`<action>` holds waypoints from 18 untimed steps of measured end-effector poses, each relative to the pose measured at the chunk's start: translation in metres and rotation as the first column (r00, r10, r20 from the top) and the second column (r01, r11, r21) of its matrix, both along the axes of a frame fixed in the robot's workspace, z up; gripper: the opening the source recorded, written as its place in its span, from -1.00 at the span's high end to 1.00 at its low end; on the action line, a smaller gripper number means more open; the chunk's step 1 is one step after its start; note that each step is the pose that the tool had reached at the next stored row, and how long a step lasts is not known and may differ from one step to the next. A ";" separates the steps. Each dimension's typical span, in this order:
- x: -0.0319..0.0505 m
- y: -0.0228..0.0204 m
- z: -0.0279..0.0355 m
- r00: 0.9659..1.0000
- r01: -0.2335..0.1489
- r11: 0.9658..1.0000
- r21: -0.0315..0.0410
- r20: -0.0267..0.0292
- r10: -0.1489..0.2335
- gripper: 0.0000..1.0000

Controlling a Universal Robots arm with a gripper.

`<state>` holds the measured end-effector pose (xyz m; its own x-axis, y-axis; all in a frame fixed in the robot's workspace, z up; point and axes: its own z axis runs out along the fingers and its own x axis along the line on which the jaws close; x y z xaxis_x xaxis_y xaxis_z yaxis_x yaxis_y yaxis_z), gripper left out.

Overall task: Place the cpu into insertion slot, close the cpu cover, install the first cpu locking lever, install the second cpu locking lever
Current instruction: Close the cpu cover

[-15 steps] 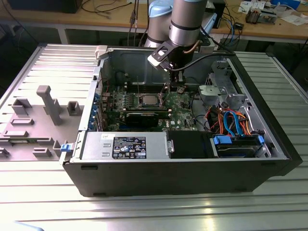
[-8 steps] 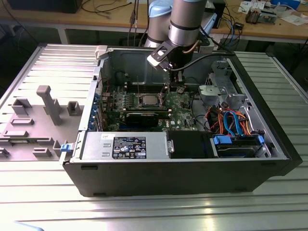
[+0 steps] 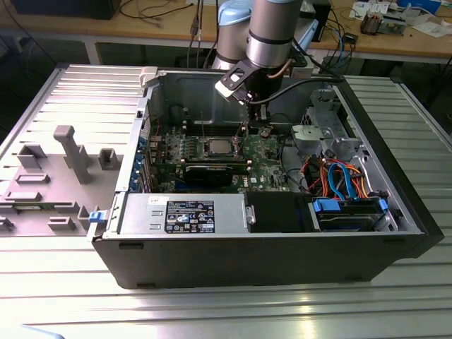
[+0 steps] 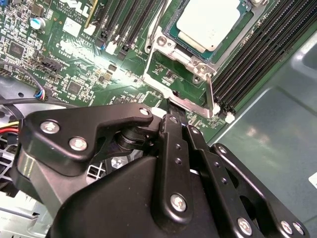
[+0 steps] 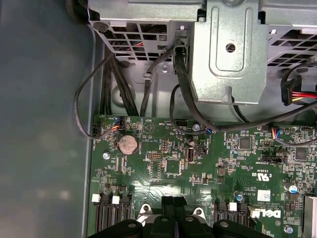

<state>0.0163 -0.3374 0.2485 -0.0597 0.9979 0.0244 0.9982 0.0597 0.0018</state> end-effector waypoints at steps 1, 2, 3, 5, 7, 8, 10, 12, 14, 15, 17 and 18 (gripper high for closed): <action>-0.0003 0.0000 0.0000 1.000 0.000 1.000 0.000 0.000 0.000 0.79; -0.0004 0.0000 0.0000 1.000 0.000 1.000 0.000 0.000 0.000 0.79; -0.0006 0.0000 -0.0001 1.000 0.000 1.000 0.000 0.000 0.000 0.79; -0.0008 0.0000 -0.0001 1.000 0.000 1.000 0.000 0.000 0.000 0.79; -0.0011 0.0000 -0.0001 1.000 0.000 1.000 0.000 0.000 0.000 0.79; -0.0011 0.0000 -0.0001 1.000 0.000 1.000 0.000 0.000 0.000 0.79; -0.0014 0.0000 -0.0002 1.000 0.000 1.000 0.000 0.000 0.000 0.79; -0.0017 0.0000 -0.0002 1.000 0.000 1.000 0.000 0.000 0.000 0.79; -0.0021 0.0000 -0.0003 1.000 0.000 1.000 0.000 0.000 0.000 0.79; -0.0024 0.0000 -0.0003 1.000 0.000 1.000 0.000 0.000 0.000 0.79; -0.0032 0.0000 -0.0004 1.000 0.000 1.000 0.000 0.000 0.000 0.79; -0.0037 0.0000 -0.0004 1.000 0.000 1.000 0.000 0.000 0.000 0.79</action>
<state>0.0126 -0.3374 0.2481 -0.0598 0.9979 0.0245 0.9982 0.0598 0.0018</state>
